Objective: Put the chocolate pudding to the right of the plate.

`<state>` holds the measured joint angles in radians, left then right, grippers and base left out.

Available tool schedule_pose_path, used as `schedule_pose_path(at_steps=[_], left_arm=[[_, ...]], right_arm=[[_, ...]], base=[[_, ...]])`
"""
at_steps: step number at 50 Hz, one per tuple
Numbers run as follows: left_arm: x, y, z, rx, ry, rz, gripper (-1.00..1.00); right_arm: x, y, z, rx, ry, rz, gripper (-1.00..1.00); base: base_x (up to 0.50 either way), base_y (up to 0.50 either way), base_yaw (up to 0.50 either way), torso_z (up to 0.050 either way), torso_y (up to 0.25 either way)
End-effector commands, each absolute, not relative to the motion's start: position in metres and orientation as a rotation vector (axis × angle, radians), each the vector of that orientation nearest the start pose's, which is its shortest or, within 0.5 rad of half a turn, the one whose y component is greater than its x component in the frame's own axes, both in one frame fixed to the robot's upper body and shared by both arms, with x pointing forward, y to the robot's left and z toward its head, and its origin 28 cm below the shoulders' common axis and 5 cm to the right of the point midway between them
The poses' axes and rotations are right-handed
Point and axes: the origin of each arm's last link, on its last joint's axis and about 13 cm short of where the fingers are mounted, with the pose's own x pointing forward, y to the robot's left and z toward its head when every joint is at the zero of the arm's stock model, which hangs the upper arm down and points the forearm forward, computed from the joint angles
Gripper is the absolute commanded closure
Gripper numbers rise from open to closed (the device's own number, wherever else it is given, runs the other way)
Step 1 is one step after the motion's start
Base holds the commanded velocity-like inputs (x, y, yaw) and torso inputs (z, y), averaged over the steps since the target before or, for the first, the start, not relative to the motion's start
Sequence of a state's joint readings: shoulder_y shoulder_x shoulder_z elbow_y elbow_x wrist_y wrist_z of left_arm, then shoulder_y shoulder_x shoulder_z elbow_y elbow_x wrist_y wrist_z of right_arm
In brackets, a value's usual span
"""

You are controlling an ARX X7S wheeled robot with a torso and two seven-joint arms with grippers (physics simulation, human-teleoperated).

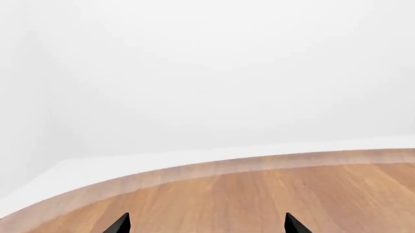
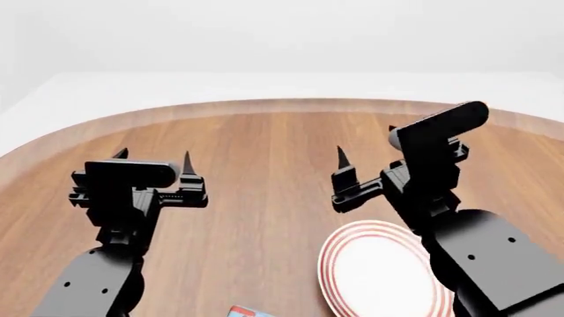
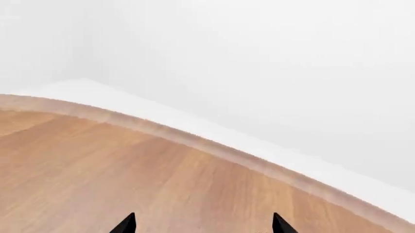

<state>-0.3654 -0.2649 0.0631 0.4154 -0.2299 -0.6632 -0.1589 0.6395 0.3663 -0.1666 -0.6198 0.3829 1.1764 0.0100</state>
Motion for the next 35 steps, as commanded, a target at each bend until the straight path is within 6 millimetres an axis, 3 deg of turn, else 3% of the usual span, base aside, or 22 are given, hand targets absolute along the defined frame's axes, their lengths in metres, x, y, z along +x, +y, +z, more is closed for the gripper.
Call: schedule_pose_path(at_steps=[1,11,18,35], left_arm=[[0.261,0.240,0.146,0.094,-0.100,0.035,-1.00],[0.262,0.241,0.146,0.094,-0.097,0.040,-1.00],[0.262,0.241,0.145,0.097,-0.094,0.040,-1.00],[0.264,0.243,0.144,0.101,-0.087,0.048,-1.00]], right_arm=[[0.252,-0.135,0.230,-0.428,0.195,0.586,-1.00],[0.255,-0.141,0.247,-0.442,0.223,0.633,-1.00],[0.252,-0.142,0.246,-0.504,0.283,0.635,-1.00],[0.236,-0.153,0.252,-0.623,0.370,0.864,-1.00]], base=[[0.00,0.00,0.00,0.000,0.000],[0.00,0.00,0.00,0.000,0.000],[0.00,0.00,0.00,0.000,0.000],[0.00,0.00,0.00,0.000,0.000]])
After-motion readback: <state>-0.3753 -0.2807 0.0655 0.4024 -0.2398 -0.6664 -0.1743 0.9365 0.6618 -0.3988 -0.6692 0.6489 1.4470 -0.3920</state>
